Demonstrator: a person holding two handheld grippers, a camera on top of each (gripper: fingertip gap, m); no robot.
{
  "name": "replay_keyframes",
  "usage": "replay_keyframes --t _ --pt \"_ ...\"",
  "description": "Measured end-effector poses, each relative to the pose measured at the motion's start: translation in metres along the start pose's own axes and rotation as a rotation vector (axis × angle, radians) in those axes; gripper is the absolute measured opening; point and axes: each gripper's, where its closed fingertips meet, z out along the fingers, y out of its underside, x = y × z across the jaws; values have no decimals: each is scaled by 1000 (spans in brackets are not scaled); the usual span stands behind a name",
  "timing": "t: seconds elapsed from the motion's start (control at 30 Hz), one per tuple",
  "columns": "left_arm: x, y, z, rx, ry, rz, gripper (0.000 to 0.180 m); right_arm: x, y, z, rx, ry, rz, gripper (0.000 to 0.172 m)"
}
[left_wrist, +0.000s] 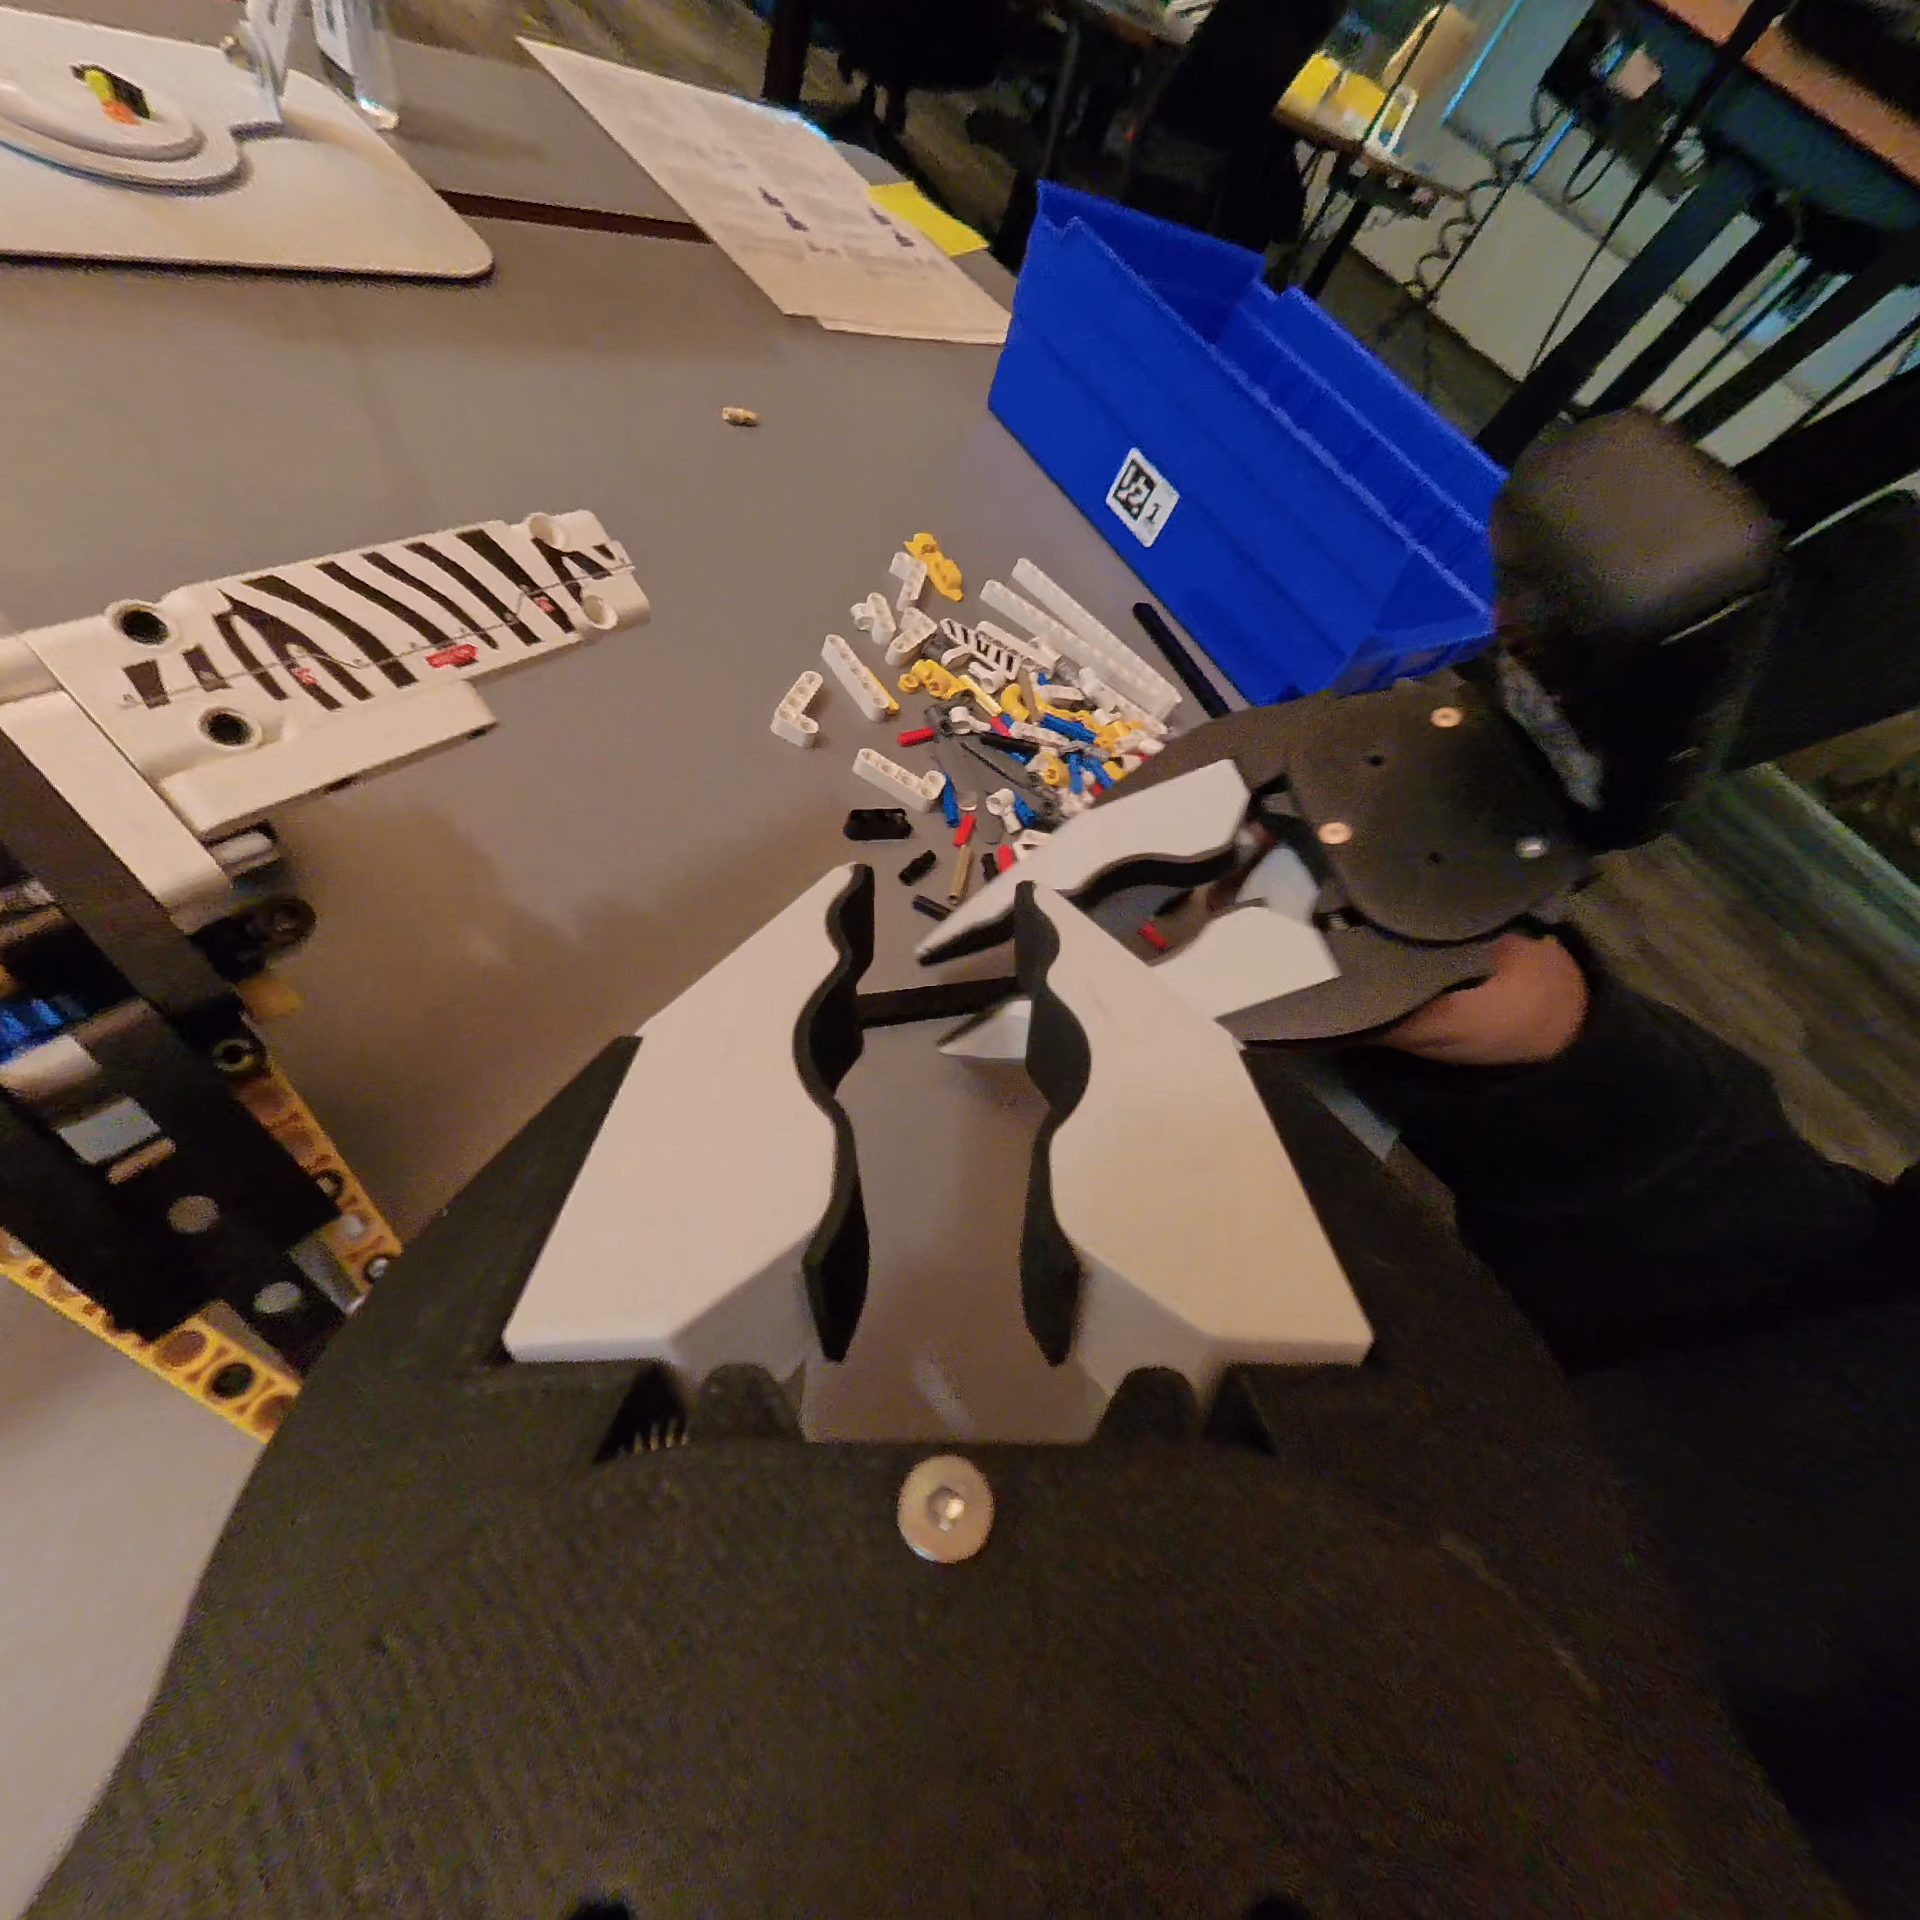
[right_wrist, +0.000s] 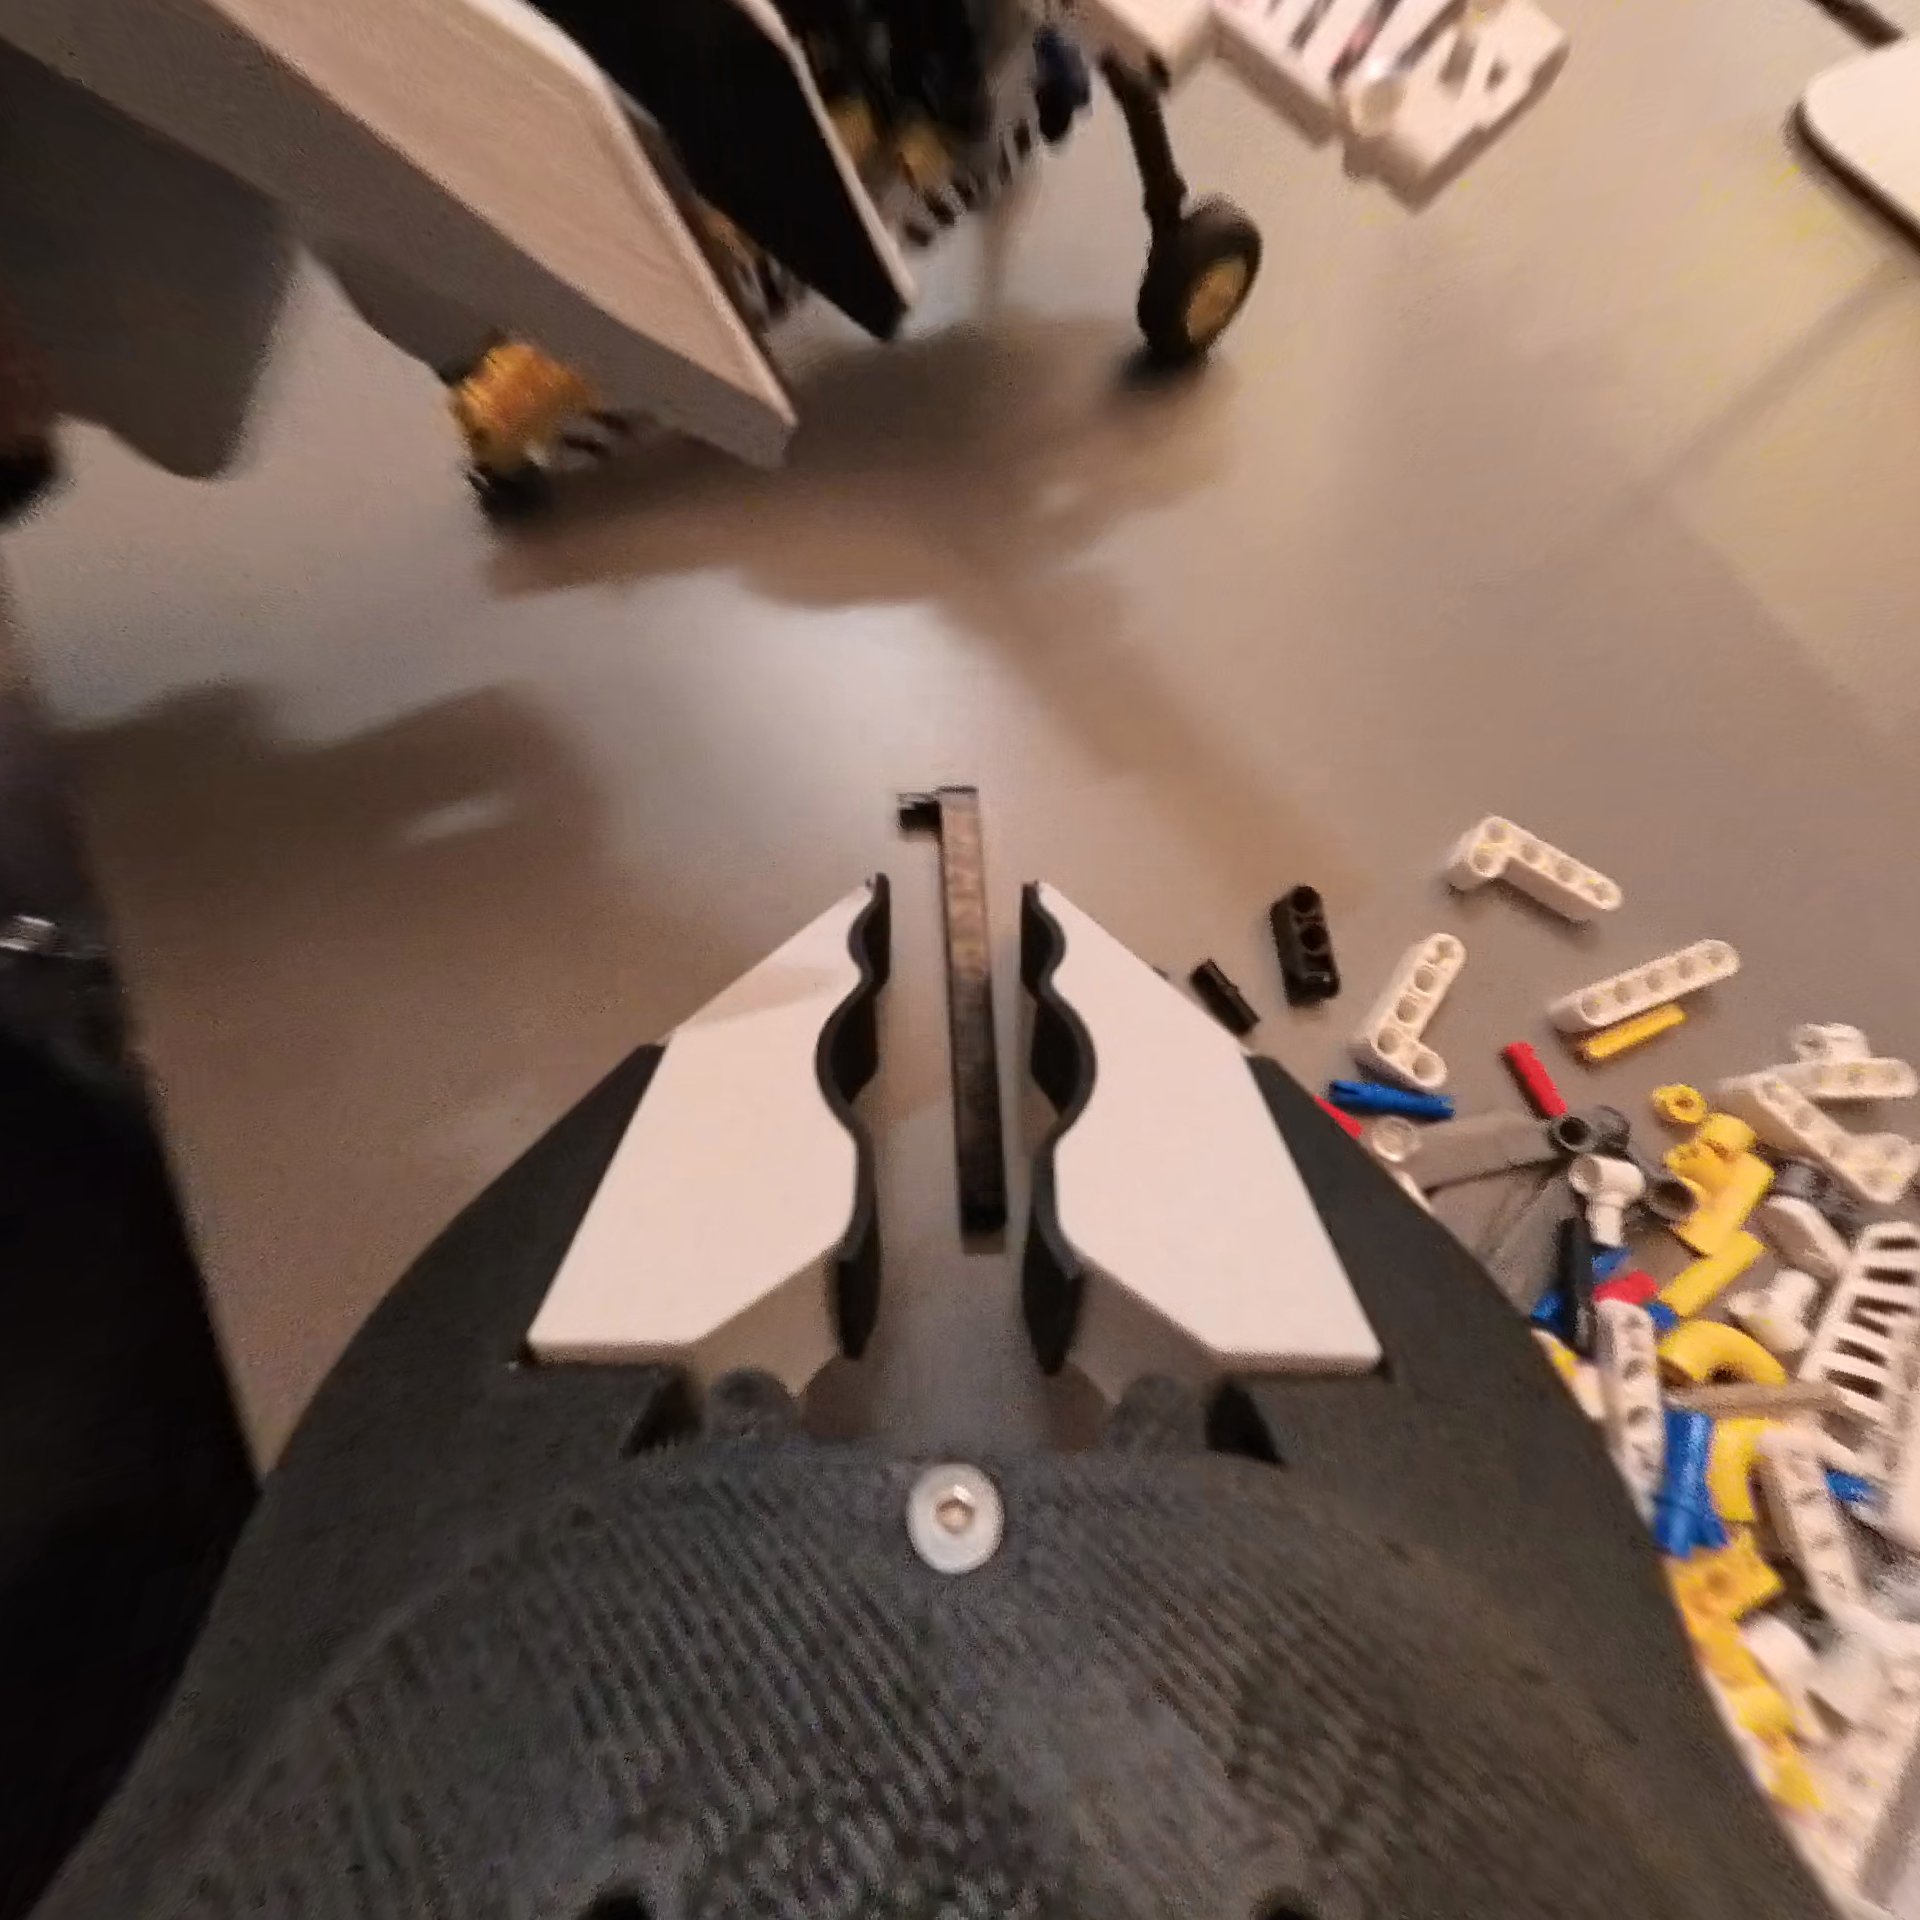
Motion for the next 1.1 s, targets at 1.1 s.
replay_keyframes --t 1.1 --pt "118 -47 -86 470 938 -182 13 -84 -123 -150 825 -1424 709 6"
